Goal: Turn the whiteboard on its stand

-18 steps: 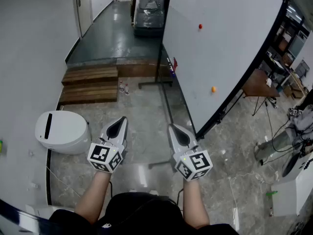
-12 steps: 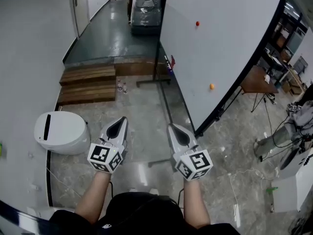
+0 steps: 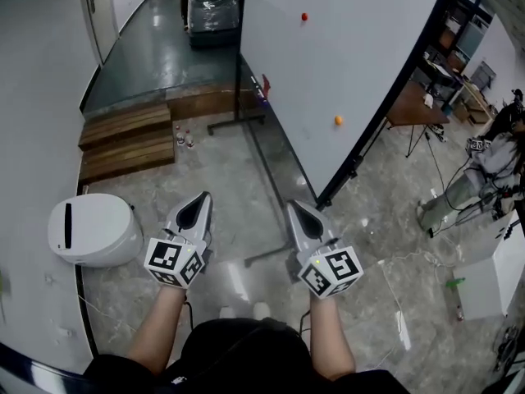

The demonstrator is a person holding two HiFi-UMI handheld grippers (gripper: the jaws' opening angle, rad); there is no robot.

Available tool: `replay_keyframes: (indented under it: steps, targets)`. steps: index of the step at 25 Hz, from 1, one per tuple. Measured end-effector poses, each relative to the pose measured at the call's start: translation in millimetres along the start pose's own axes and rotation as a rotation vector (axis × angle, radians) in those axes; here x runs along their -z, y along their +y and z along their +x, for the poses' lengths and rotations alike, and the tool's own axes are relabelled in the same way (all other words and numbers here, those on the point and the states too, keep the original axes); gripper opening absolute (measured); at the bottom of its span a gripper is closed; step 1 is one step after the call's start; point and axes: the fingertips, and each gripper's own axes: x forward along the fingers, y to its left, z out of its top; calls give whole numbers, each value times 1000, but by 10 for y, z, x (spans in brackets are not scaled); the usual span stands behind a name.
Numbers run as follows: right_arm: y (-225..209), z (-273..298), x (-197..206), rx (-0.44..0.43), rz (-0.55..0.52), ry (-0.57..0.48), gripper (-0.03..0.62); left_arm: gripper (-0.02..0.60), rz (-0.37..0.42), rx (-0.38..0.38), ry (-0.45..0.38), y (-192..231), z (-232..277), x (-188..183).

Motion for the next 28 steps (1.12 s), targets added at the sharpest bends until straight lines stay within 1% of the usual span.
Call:
replay_keyframes:
  steps: [5, 8, 13, 18, 23, 28]
  targets:
    - [-36, -183, 124, 92, -9, -1, 9, 3, 17, 77, 23, -85, -26, 133]
    - [-153, -287, 101, 137, -8, -1, 9, 3, 15, 111, 40, -154, 105, 149]
    - [-484, -420, 78, 211, -7, -6, 9, 3, 8, 159, 68, -285, 391, 271]
    - [-860, -532, -22, 258, -26, -28, 9, 3, 19, 196, 58, -502, 757, 275]
    - [-1287, -544, -68, 313, -109, -23, 9, 4, 66, 225, 33, -718, 1106, 268]
    - [-1653, -587, -134, 332, -151, -12, 11, 3, 40, 239, 38, -962, 1397, 325]
